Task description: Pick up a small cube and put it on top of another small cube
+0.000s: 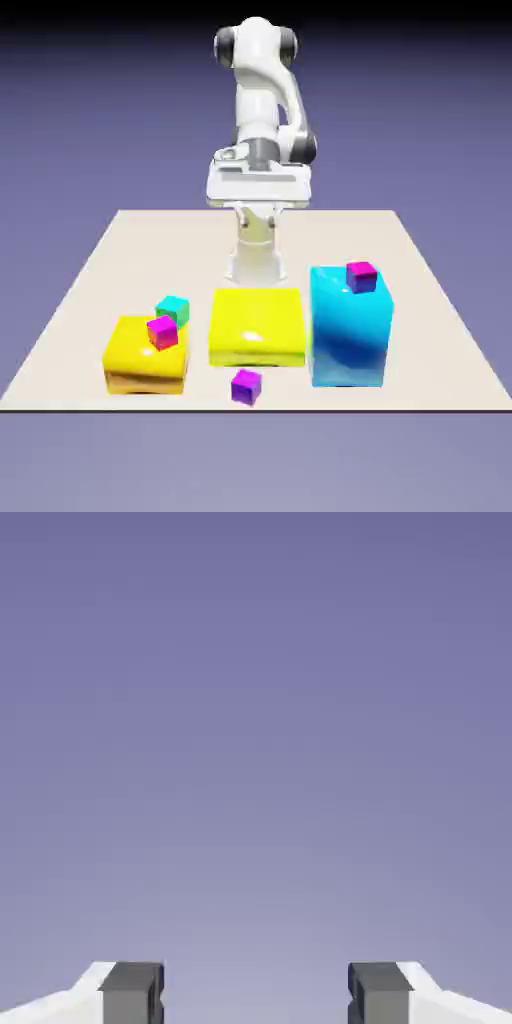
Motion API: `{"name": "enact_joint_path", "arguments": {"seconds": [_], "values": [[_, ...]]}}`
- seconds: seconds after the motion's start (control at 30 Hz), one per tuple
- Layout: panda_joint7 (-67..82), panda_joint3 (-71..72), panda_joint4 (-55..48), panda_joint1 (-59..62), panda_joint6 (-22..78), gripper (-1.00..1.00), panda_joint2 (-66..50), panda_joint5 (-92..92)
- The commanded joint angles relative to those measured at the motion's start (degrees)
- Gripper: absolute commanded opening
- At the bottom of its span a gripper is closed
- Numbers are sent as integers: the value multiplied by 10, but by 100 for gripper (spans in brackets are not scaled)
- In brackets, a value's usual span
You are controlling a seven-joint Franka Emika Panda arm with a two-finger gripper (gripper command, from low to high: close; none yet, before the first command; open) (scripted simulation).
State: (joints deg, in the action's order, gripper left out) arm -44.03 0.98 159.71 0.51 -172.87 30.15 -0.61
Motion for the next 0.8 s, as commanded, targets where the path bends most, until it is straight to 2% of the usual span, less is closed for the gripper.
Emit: {"name": "enact_joint_path", "arguments": {"seconds": [0.0, 0.77], "values": [[-13, 8, -11, 10, 9, 0, -21, -5], [-313, 195, -257, 238, 226, 0, -498, -120]]}}
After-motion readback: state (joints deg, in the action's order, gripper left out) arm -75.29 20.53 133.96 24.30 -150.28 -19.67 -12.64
